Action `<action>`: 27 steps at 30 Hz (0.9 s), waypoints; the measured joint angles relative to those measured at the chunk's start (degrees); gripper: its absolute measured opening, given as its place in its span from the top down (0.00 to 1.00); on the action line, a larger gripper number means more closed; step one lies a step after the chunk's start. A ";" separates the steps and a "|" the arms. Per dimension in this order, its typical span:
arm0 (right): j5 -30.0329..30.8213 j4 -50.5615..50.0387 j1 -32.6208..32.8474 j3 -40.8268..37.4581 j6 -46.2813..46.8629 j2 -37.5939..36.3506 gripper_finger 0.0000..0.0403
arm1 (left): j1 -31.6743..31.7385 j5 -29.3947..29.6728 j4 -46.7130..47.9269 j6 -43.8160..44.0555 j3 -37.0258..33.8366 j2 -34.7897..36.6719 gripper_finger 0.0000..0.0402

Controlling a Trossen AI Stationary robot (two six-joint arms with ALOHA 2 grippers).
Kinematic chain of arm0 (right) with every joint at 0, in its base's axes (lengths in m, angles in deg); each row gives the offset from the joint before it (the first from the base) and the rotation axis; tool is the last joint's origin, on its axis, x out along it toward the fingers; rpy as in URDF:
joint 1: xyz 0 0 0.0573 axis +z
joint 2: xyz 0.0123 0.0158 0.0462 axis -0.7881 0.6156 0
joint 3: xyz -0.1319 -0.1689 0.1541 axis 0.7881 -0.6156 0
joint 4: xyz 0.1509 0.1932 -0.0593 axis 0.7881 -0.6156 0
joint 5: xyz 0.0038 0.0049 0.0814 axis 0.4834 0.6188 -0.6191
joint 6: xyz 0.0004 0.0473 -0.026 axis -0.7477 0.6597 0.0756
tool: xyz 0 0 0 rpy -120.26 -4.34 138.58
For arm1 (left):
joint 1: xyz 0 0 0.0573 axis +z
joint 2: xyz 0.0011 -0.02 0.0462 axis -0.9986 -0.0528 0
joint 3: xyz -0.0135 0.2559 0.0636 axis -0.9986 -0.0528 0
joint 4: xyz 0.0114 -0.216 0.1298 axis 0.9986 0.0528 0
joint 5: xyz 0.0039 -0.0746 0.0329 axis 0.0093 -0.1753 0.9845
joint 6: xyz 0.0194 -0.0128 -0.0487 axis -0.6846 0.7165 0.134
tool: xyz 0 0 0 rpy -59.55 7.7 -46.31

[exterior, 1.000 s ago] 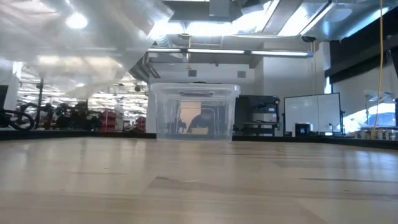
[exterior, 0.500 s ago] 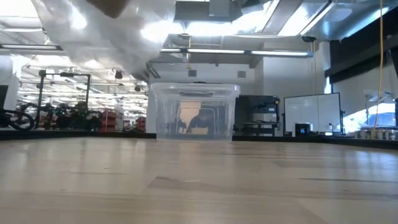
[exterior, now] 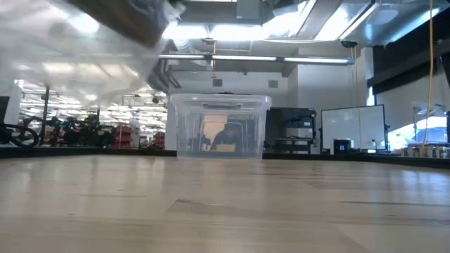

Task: Roll bandage
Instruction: Put the brown bandage into the transparent zip bag, then close the transparent zip bag

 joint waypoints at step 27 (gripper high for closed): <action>-12.42 -19.30 0.84 7.24 44.94 -2.29 0.39 | 3.61 0.02 -1.76 -2.40 0.17 -2.12 0.99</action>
